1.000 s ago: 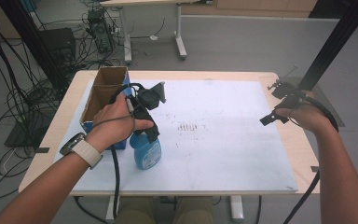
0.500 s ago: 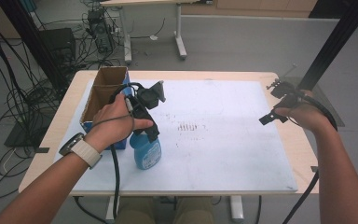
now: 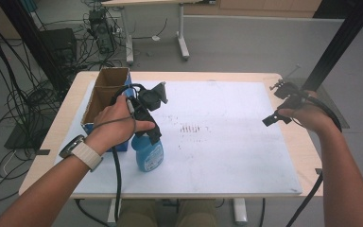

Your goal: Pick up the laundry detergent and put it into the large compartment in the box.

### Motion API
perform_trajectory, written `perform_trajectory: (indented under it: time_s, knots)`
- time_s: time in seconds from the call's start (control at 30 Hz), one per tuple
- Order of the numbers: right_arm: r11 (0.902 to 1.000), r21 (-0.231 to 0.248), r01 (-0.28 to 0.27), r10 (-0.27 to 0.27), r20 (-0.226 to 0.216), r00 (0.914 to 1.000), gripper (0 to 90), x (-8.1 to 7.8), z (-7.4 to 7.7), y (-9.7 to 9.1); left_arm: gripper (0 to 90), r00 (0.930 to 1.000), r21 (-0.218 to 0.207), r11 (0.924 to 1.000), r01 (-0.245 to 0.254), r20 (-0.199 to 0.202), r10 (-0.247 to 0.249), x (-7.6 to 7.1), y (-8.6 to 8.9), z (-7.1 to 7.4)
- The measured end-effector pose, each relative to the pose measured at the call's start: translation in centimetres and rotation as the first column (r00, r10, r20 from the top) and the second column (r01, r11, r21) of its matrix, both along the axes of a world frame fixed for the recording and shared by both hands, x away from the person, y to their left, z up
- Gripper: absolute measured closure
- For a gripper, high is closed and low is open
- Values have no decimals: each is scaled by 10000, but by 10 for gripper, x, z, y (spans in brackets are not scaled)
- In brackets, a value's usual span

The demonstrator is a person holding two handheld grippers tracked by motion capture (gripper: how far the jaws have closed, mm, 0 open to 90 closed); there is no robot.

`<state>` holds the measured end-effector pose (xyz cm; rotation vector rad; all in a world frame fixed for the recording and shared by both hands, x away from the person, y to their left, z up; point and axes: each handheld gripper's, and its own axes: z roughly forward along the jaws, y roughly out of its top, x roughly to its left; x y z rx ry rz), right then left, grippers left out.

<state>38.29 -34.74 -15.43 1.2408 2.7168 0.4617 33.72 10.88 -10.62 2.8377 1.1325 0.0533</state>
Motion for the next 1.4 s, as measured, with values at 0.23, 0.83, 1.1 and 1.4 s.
perform_trajectory:
  time_s: [0.23, 0.83, 1.1, 1.4]
  knots:
    - [10000, -23, -1, 1, -1, 10000, 115, 0, 1, 0, 83, 10000, -29, 10000, 6, -9, -6, 0, 1, 0]
    - [10000, 37, 32, -32, 2, 10000, 115, -1, -2, -2, 83, 10000, -82, 10000, -51, 34, 51, -1, 0, -1]
    - [10000, 25, 38, -38, 6, 10000, 115, -1, -1, -2, 83, 10000, -88, 9999, -59, 22, 59, 0, 0, -2]
    - [10000, 51, 53, -53, 5, 10000, 115, -1, -2, -3, 83, 10000, -78, 10000, -60, 18, 60, 0, 0, -2]
